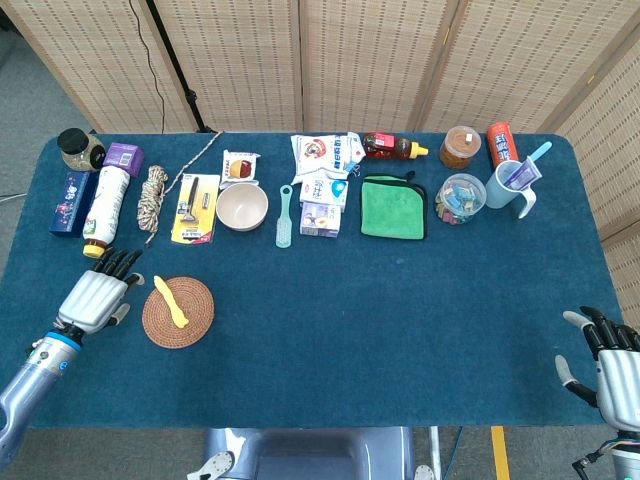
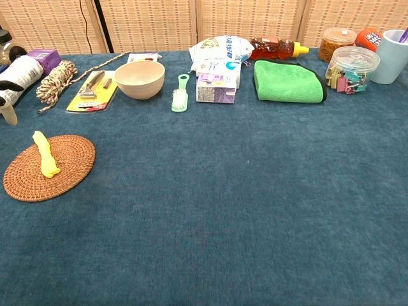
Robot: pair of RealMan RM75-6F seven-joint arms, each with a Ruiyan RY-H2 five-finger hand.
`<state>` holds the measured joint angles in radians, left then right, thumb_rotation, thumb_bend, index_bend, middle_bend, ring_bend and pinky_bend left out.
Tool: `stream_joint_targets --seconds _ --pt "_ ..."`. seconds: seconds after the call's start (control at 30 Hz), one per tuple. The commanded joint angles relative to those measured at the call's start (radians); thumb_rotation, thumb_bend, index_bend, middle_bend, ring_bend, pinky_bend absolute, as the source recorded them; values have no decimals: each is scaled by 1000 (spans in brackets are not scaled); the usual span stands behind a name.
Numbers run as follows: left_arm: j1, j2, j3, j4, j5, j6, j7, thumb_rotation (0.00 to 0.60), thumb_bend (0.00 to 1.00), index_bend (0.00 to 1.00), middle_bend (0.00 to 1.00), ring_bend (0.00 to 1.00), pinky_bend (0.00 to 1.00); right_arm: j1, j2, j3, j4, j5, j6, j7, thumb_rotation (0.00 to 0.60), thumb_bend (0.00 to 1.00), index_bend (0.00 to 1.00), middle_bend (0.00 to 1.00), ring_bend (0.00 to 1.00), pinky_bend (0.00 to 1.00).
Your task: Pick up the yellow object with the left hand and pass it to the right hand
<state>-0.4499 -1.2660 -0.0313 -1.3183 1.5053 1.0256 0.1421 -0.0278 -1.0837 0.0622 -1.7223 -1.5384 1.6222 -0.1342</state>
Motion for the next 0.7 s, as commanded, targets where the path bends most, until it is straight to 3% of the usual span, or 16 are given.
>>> stream_joint_targets --seconds 0.03,0.7 --pt "-19 -29 -2 31 1 -16 -15 600 342 368 40 12 33 -2 1 1 0 2 2 1 600 372 258 198 268 240" --pt "-85 -165 -2 179 -7 -55 -58 600 342 381 43 16 33 -21 13 4 0 17 17 11 600 372 257 198 268 240"
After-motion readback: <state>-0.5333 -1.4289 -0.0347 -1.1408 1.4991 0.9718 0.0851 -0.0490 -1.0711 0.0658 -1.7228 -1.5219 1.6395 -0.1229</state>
